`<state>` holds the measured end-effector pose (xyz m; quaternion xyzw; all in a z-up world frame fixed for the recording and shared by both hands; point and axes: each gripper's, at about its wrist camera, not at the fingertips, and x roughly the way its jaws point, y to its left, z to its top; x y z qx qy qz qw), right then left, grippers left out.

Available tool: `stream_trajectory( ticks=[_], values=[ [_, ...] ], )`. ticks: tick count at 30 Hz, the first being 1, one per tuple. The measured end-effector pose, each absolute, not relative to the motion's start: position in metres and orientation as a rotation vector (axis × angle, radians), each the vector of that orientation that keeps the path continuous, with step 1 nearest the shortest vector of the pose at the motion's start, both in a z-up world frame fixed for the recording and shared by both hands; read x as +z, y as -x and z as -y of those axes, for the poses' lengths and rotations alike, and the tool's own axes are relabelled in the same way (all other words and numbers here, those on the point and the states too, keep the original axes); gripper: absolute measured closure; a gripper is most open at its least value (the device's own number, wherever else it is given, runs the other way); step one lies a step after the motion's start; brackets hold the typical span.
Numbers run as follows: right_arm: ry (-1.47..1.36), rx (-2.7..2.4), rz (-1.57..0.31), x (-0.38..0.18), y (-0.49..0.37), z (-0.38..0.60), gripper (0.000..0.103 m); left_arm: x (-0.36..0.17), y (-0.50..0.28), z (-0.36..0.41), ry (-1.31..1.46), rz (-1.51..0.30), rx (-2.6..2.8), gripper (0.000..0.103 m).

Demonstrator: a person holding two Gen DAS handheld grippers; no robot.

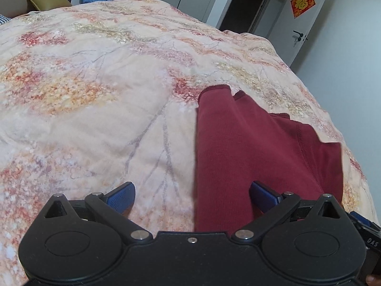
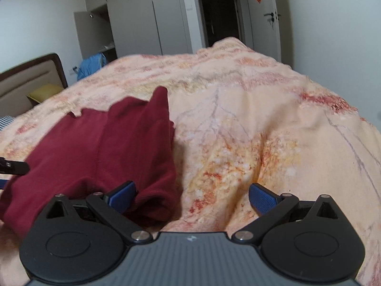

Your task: Fold small clothes

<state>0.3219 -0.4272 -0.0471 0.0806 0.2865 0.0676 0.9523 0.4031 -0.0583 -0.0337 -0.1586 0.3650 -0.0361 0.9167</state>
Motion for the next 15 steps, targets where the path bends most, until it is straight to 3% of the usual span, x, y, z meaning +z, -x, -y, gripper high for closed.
stream_trajectory(
  ticks=[7,15],
  values=[
    [-0.308,0.254,-0.511,-0.023,-0.347,0.448,0.0,-0.018,-0.416,0.064,0.339,-0.713,-0.137,0.001],
    [-0.555,0.504,-0.629,-0.049,-0.41,0.446,0.0,-0.031,-0.441,0.076,0.284,-0.773,-0.172,0.001]
  ],
)
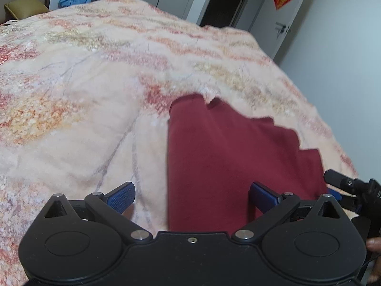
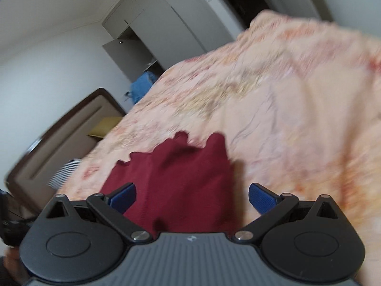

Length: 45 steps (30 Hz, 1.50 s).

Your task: Fold small clothes

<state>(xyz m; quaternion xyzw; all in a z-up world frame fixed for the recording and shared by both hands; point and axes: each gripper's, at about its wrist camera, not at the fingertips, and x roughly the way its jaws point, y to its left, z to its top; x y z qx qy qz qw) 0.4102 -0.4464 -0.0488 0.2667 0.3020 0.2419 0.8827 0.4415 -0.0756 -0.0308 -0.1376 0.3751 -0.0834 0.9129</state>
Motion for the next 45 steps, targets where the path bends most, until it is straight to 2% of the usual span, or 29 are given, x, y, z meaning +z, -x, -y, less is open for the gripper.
stream_trajectory(
  ticks=[6,11,15,20,25,27,29,30,31,32,38,42,45],
  values=[
    [-0.46,0.508,-0.622,-0.066,-0.396,0.422,0.0,-0.048,-0.436,0.062,0.326,-0.777,-0.206,0.001],
    [-0.216,0.516,-0.517,-0.051,-0.364,0.385,0.002,-0.052,-0.434,0.054,0.341,-0.774,-0.223,0.0],
    [-0.273,0.535,-0.506,-0.043,-0.367,0.388,0.002,-0.053,-0.434,0.049,0.35,-0.775,-0.229,0.0],
    [-0.476,0.448,-0.554,-0.053,-0.376,0.415,0.004,-0.053,-0.433,0.05,0.293,-0.774,-0.215,0.0],
    [-0.52,0.318,-0.539,-0.05,-0.36,0.429,0.005,-0.056,-0.434,0.043,0.308,-0.778,-0.224,0.0],
    [-0.642,0.273,-0.552,-0.059,-0.357,0.443,0.019,-0.056,-0.433,0.042,0.302,-0.778,-0.225,0.0],
    [-0.761,0.251,-0.556,-0.068,-0.354,0.455,0.049,-0.056,-0.434,0.041,0.305,-0.779,-0.227,0.0],
    [-0.786,0.247,-0.55,-0.07,-0.353,0.457,0.057,-0.056,-0.434,0.041,0.304,-0.78,-0.227,0.0],
    [-0.788,0.257,-0.545,-0.07,-0.351,0.456,0.072,-0.056,-0.434,0.041,0.302,-0.782,-0.224,0.0],
    [-0.77,0.266,-0.537,-0.069,-0.349,0.452,0.077,-0.056,-0.434,0.042,0.298,-0.783,-0.219,0.0],
    [-0.312,0.246,-0.427,-0.033,-0.327,0.395,0.077,-0.055,-0.432,0.043,0.286,-0.787,-0.201,0.0],
    [-0.164,0.259,-0.38,-0.022,-0.318,0.372,0.077,-0.054,-0.432,0.044,0.282,-0.791,-0.191,0.0],
    [-0.139,0.266,-0.383,-0.019,-0.316,0.366,0.067,-0.052,-0.432,0.045,0.283,-0.798,-0.186,0.0]
  ],
)
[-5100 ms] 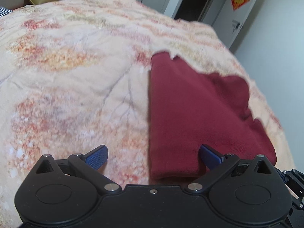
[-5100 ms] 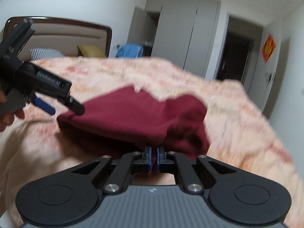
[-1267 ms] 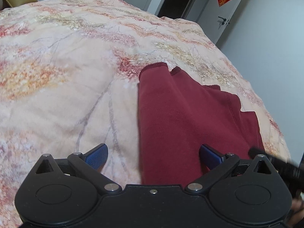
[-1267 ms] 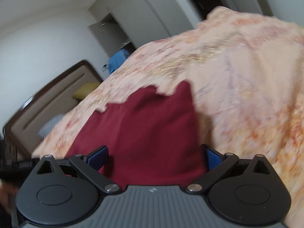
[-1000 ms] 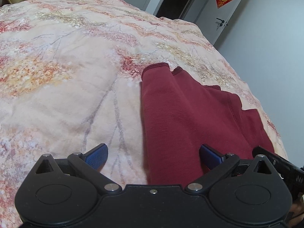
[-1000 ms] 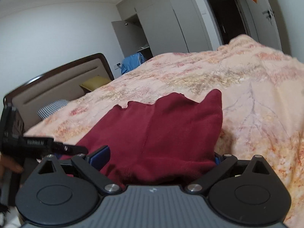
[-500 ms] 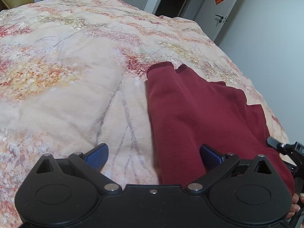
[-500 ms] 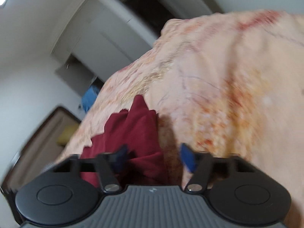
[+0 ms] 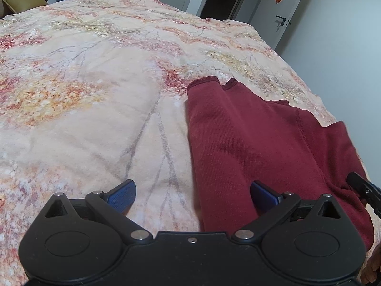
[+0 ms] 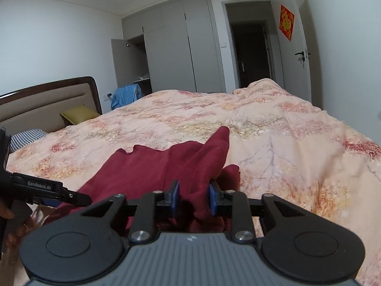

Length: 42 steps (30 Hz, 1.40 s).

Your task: Fold small clothes

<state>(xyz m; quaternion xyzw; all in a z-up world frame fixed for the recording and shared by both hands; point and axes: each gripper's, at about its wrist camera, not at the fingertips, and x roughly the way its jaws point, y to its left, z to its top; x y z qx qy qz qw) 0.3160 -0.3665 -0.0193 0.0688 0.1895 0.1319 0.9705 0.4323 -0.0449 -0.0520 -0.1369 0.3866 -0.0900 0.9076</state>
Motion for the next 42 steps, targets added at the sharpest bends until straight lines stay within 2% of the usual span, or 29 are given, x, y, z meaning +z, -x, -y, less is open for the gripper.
stream_trajectory(
  ticks=[2,4,6,8,11,13,16,19,21,23,27,35,37,39,40,41,42],
  values=[
    [-0.188,0.279,-0.417,-0.021,-0.321,0.376,0.05,-0.05,-0.433,0.045,0.286,-0.803,-0.183,0.0],
    [-0.256,0.289,-0.452,-0.027,-0.33,0.39,0.046,-0.048,-0.433,0.046,0.284,-0.801,-0.187,0.0],
    [-0.375,0.325,-0.466,-0.033,-0.337,0.414,0.036,-0.044,-0.433,0.046,0.277,-0.798,-0.195,0.001],
    [-0.493,0.376,-0.469,-0.037,-0.345,0.433,0.021,-0.041,-0.434,0.047,0.274,-0.792,-0.208,0.001],
    [-0.523,0.362,-0.502,-0.041,-0.362,0.447,0.02,-0.033,-0.435,0.048,0.289,-0.768,-0.241,0.001],
    [-0.521,0.351,-0.552,-0.047,-0.376,0.449,0.023,-0.028,-0.438,0.05,0.296,-0.751,-0.263,0.001],
    [-0.546,0.369,-0.613,-0.058,-0.392,0.446,0.035,-0.026,-0.443,0.056,0.277,-0.754,-0.284,0.001],
    [-0.512,0.366,-0.625,-0.06,-0.394,0.439,0.037,-0.029,-0.45,0.061,0.259,-0.777,-0.298,0.001],
    [-0.493,0.368,-0.626,-0.058,-0.392,0.434,0.042,-0.032,-0.454,0.064,0.253,-0.794,-0.301,0.001],
    [-0.476,0.378,-0.628,-0.056,-0.39,0.429,0.057,-0.034,-0.457,0.066,0.249,-0.805,-0.306,0.001],
    [-0.375,0.366,-0.613,-0.048,-0.384,0.416,0.059,-0.037,-0.459,0.067,0.26,-0.81,-0.32,0.001],
    [-0.424,0.357,-0.644,-0.058,-0.388,0.42,0.055,-0.04,-0.461,0.069,0.26,-0.823,-0.33,0.001],
    [-0.416,0.35,-0.642,-0.057,-0.388,0.418,0.057,-0.039,-0.46,0.069,0.269,-0.814,-0.346,0.006],
    [-0.403,0.348,-0.638,-0.053,-0.387,0.416,0.065,-0.036,-0.459,0.07,0.279,-0.802,-0.369,0.021],
    [-0.393,0.349,-0.63,-0.049,-0.385,0.413,0.073,-0.034,-0.458,0.071,0.279,-0.796,-0.368,0.023],
    [-0.38,0.347,-0.616,-0.045,-0.383,0.411,0.079,-0.032,-0.457,0.071,0.275,-0.787,-0.36,0.033],
    [-0.359,0.345,-0.6,-0.039,-0.381,0.407,0.081,-0.029,-0.455,0.071,0.276,-0.773,-0.352,0.049]
  ],
)
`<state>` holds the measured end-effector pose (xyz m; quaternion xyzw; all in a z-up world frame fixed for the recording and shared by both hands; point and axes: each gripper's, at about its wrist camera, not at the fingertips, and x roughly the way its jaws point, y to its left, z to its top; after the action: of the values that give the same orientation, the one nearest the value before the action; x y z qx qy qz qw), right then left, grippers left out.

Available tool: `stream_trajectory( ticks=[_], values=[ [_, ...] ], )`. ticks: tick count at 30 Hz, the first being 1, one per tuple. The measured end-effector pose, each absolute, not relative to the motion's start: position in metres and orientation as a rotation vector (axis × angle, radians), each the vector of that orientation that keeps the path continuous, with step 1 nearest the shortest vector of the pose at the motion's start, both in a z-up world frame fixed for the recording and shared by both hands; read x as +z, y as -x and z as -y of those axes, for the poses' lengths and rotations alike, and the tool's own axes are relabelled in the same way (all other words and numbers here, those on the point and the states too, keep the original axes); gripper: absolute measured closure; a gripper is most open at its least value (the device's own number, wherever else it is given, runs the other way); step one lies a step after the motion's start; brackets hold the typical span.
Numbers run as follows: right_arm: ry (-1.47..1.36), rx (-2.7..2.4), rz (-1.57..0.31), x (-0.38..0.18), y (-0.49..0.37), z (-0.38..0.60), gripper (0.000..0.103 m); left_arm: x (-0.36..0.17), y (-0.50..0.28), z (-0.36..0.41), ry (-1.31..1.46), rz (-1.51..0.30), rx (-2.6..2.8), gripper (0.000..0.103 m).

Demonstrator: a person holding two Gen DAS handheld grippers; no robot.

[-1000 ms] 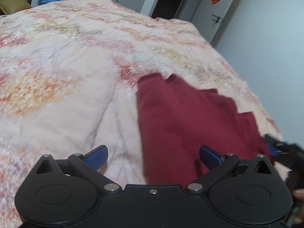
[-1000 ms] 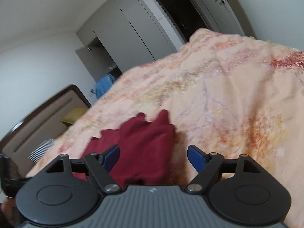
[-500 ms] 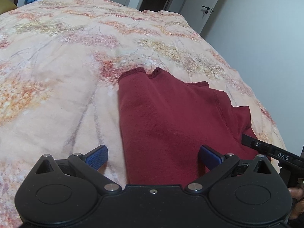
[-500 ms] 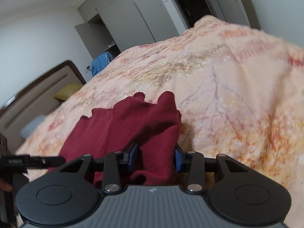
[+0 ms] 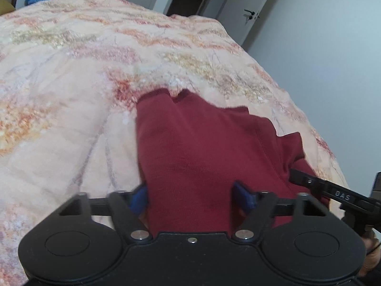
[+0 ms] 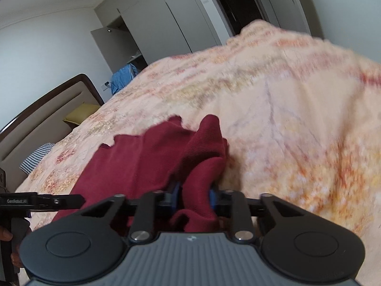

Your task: Fold small clothes

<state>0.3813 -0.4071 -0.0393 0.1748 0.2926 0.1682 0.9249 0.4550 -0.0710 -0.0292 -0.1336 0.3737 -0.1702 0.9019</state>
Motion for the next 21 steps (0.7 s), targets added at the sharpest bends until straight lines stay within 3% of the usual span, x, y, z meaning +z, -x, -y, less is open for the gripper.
stream_trajectory(
  ticks=[3,13,21],
  values=[
    [-0.282,0.356,-0.536,-0.019,-0.374,0.392,0.084,-0.02,-0.45,0.062,0.305,-0.73,-0.339,0.072],
    [-0.064,0.481,-0.313,0.047,-0.366,0.303,0.086,0.018,-0.439,0.012,0.4,-0.6,-0.278,0.078],
    [-0.185,0.539,-0.288,0.052,-0.394,0.263,0.086,0.037,-0.439,-0.04,0.409,-0.546,-0.142,0.077]
  ],
)
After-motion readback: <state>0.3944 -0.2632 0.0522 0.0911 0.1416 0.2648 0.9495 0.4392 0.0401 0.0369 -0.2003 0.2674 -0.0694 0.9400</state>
